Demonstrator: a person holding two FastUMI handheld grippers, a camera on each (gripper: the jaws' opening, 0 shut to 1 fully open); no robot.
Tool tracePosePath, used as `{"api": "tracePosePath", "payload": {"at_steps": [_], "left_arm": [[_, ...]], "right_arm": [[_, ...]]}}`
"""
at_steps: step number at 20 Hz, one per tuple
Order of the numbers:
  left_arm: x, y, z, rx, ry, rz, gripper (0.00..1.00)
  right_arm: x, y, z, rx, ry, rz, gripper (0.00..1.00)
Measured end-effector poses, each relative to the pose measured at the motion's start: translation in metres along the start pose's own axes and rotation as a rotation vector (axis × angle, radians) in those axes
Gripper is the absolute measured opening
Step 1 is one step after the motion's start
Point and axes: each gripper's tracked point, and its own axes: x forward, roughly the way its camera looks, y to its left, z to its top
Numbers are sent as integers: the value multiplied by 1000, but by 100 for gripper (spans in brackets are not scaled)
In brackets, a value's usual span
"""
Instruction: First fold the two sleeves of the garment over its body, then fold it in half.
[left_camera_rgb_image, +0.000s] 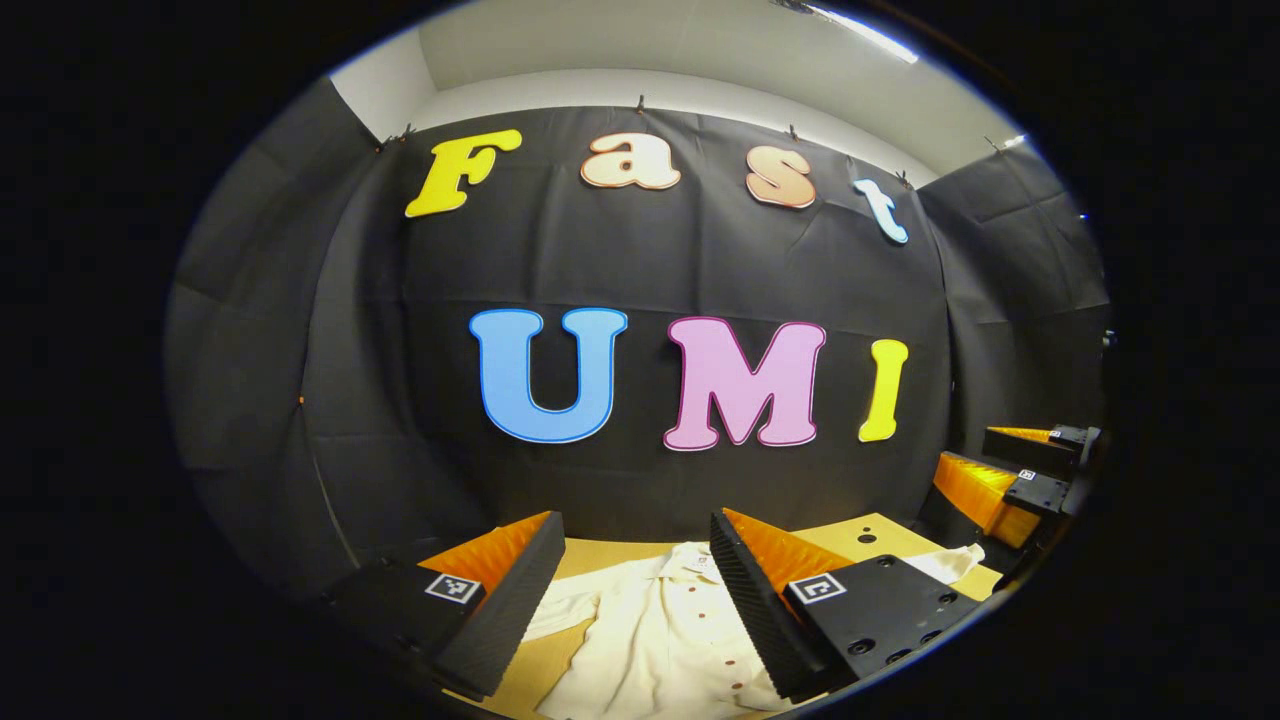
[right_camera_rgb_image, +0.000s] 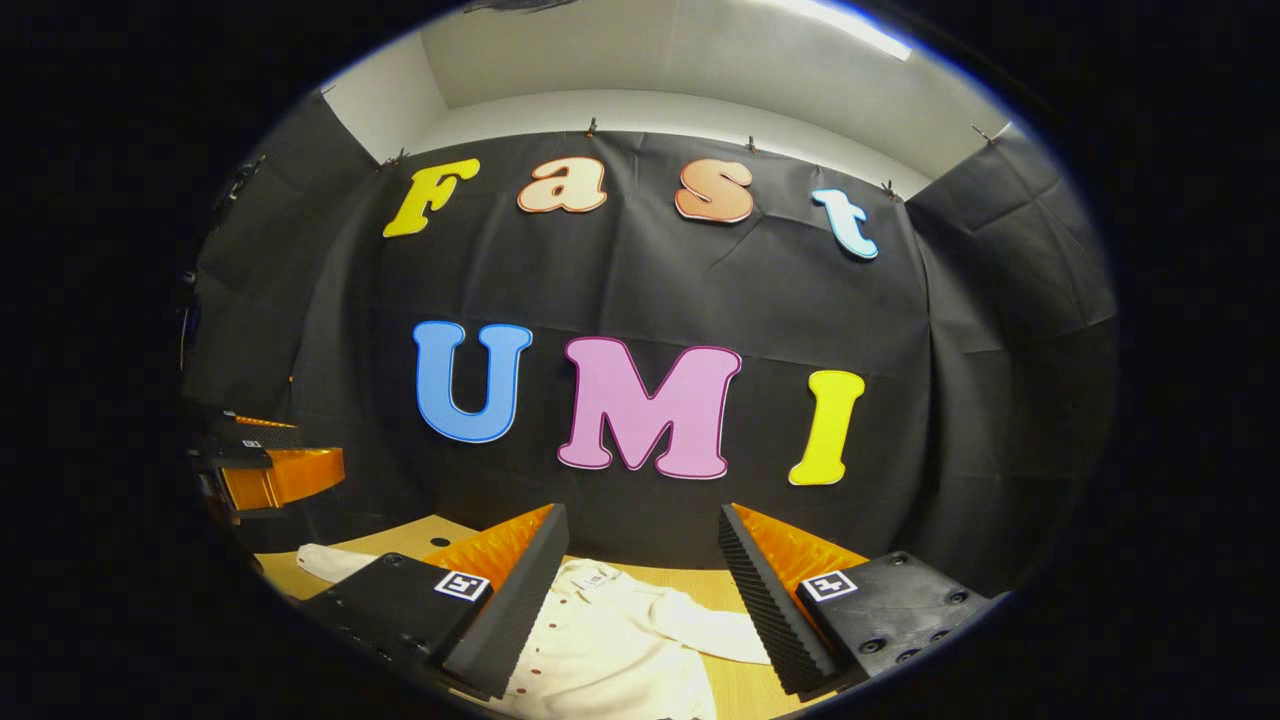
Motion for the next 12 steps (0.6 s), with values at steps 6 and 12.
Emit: {"api": "tracePosePath", "payload": {"at_steps": [6,12], "left_arm": [[10,-4,-4,9,15,-2,96],[28,-9,-8,23,26,5,96]], "right_arm": [[25,-17,-21,-22,40,-26,96],[62,-57,-56,-27,107,-88,97]]}}
